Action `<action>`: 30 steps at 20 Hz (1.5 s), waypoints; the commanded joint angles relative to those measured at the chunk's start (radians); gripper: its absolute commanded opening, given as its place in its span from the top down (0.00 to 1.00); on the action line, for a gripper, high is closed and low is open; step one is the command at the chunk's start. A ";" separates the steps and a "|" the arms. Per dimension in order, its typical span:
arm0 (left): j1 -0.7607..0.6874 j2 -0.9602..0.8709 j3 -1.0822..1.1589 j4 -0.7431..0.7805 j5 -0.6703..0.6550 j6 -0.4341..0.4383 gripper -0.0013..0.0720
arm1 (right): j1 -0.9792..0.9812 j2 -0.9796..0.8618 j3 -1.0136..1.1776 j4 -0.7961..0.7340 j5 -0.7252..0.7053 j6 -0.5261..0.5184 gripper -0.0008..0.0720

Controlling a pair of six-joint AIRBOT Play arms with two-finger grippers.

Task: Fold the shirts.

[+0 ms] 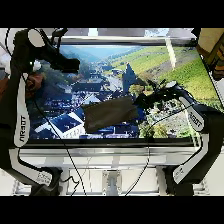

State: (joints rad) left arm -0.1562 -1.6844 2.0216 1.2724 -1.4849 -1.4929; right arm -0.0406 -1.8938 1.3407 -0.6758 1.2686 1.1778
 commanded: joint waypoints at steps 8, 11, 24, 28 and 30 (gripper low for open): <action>0.001 0.001 0.001 -0.002 0.001 -0.003 0.97 | 0.067 -0.022 0.029 0.154 0.006 -0.035 0.95; 0.001 0.001 0.001 -0.002 -0.002 -0.003 0.97 | 0.019 0.018 0.128 0.145 -0.011 -0.026 0.96; 0.000 0.002 0.001 -0.126 0.025 -0.002 0.97 | -0.454 0.309 0.308 -0.985 0.317 0.299 0.96; 0.000 0.003 0.001 -0.129 0.009 -0.002 0.97 | -0.558 0.356 0.230 -1.174 0.391 0.299 0.96; 0.000 0.003 0.001 -0.129 0.003 -0.002 0.97 | -0.636 0.397 0.149 -1.231 0.396 0.299 0.96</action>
State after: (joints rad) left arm -0.1562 -1.6825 2.0216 1.1496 -1.4723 -1.4956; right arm -0.5858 -1.5429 1.5654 -1.7523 1.6127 1.4704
